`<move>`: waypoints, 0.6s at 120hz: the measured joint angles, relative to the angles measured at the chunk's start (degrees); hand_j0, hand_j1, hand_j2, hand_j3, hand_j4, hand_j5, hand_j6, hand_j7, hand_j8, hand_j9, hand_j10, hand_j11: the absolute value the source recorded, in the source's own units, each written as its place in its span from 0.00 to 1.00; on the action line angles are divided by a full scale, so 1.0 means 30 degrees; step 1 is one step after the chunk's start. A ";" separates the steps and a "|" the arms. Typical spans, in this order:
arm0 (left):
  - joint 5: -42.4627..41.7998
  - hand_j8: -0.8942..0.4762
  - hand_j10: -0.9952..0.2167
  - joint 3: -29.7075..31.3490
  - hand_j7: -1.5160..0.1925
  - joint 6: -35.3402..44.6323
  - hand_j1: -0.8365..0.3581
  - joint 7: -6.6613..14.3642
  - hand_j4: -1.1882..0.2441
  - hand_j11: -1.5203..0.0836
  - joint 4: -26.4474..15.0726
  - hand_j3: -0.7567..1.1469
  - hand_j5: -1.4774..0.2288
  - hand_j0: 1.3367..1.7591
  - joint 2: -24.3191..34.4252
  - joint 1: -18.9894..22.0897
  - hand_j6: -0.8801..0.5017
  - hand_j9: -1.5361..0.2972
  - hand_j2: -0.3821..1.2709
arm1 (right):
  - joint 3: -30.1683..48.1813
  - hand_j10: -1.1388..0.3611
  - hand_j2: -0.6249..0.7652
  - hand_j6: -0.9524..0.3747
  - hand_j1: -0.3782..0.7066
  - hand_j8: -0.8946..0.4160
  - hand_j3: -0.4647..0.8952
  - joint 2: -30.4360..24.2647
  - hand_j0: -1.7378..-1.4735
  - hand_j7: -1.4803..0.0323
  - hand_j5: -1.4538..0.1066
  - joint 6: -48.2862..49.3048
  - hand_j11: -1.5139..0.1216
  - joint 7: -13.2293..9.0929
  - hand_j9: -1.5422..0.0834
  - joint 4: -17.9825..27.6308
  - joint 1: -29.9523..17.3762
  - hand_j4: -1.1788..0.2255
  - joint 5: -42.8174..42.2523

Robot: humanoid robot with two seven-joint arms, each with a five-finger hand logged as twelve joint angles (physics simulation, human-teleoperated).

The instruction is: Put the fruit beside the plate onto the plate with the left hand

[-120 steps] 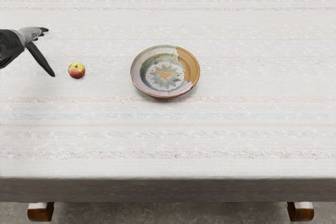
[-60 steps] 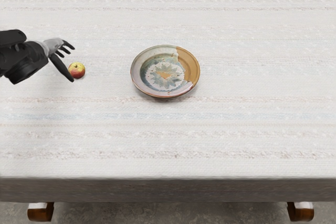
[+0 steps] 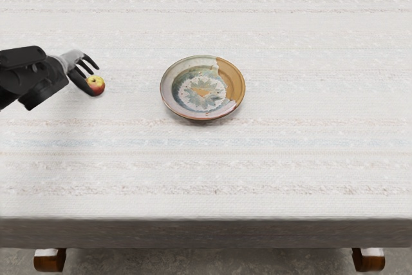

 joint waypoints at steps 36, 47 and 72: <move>0.0147 0.28 0.40 -0.0005 0.50 0.0236 0.49 0.0004 0.46 0.54 0.0028 0.40 0.49 0.76 -0.0237 0.0177 0.28 0.48 0.31 | 0.0000 0.76 0.45 0.72 0.03 0.68 0.34 0.0000 0.30 0.98 0.93 0.0000 0.93 0.0000 0.95 0.0002 0.0000 0.84 0.0000; 0.0176 0.26 0.38 -0.0033 0.47 0.0250 0.49 -0.0003 0.44 0.51 0.0043 0.40 0.47 0.76 -0.0211 0.0294 0.28 0.45 0.34 | 0.0000 0.76 0.45 0.72 0.03 0.68 0.34 0.0000 0.30 0.98 0.93 0.0000 0.93 0.0000 0.95 0.0003 0.0000 0.84 0.0000; 0.0159 0.25 0.33 -0.0042 0.42 0.0242 0.47 -0.0017 0.39 0.44 0.0050 0.40 0.42 0.76 -0.0169 0.0441 0.30 0.40 0.40 | 0.0000 0.76 0.45 0.72 0.03 0.68 0.34 0.0000 0.30 0.98 0.93 0.0000 0.93 0.0001 0.95 0.0005 0.0000 0.84 0.0000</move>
